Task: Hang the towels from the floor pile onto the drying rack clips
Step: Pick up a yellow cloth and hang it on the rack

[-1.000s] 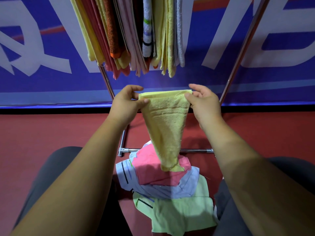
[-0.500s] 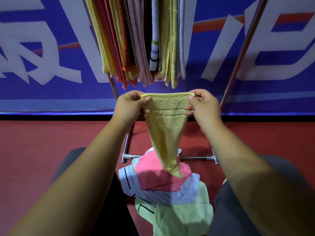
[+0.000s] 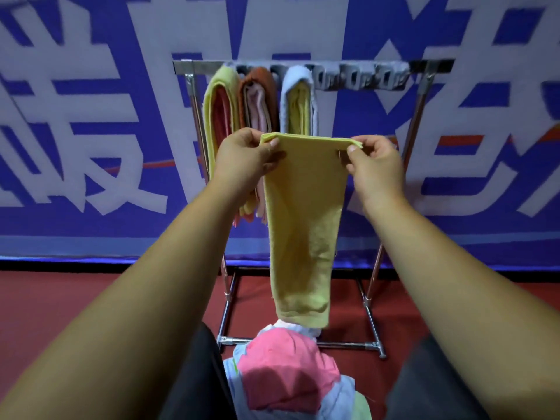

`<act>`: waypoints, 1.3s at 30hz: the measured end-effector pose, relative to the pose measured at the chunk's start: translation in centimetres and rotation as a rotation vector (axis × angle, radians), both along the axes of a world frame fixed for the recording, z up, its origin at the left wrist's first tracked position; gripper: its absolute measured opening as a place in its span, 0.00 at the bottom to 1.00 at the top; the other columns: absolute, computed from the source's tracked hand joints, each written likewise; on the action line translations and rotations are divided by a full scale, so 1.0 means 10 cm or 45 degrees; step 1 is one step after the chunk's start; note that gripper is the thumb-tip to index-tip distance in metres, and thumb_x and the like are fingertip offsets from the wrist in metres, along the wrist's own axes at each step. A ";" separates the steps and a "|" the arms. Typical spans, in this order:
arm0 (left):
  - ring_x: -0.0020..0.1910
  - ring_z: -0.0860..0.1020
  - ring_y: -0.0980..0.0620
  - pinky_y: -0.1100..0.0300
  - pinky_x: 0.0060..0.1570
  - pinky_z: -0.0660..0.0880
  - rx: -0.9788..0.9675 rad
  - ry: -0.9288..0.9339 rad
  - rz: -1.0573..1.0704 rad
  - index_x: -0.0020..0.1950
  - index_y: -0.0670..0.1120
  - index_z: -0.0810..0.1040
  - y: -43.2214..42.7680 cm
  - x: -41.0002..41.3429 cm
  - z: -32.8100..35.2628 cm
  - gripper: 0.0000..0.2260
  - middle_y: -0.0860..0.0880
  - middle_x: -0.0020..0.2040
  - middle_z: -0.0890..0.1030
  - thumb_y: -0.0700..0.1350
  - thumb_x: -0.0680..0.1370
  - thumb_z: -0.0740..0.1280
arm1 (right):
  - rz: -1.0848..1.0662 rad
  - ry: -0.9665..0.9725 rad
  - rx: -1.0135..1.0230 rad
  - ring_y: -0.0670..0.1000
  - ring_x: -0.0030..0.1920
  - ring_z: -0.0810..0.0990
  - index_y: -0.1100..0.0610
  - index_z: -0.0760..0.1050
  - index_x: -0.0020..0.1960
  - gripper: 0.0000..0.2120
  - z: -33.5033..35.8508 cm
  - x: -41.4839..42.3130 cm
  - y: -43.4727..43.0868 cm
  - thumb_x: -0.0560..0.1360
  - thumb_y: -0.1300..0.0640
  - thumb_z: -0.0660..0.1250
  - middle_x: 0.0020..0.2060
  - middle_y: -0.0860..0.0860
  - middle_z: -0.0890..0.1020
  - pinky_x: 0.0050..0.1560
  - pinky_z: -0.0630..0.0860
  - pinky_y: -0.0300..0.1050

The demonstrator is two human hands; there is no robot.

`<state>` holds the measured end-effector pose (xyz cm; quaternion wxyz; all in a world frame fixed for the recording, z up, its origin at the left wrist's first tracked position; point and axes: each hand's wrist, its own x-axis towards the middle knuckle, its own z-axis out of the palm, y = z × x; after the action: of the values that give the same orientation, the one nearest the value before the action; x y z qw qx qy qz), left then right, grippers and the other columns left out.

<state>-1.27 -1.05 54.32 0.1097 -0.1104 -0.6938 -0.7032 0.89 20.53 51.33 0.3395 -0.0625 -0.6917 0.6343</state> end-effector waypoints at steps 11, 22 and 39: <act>0.47 0.88 0.51 0.51 0.50 0.86 -0.185 0.188 0.092 0.58 0.37 0.80 -0.04 0.12 0.83 0.09 0.43 0.52 0.86 0.43 0.83 0.71 | -0.043 0.117 0.085 0.48 0.49 0.87 0.40 0.80 0.50 0.05 0.77 0.13 -0.02 0.81 0.51 0.69 0.48 0.44 0.86 0.48 0.87 0.58; 0.44 0.87 0.43 0.42 0.45 0.86 -0.430 0.200 0.294 0.51 0.44 0.84 -0.17 0.09 0.83 0.10 0.45 0.46 0.85 0.51 0.80 0.75 | 0.052 0.013 0.201 0.50 0.49 0.87 0.47 0.84 0.51 0.03 0.83 0.17 0.04 0.78 0.51 0.72 0.46 0.47 0.87 0.51 0.87 0.57; 0.41 0.86 0.42 0.45 0.39 0.86 -0.477 0.076 0.395 0.41 0.44 0.83 -0.05 0.14 0.47 0.06 0.42 0.39 0.84 0.44 0.77 0.74 | 0.251 -0.152 0.003 0.55 0.45 0.90 0.53 0.85 0.50 0.05 0.66 0.23 -0.18 0.78 0.60 0.72 0.43 0.53 0.89 0.40 0.88 0.56</act>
<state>0.18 -1.52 58.98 0.2145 -0.0418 -0.8171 -0.5334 3.19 18.68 57.93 0.2336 -0.0316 -0.7142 0.6590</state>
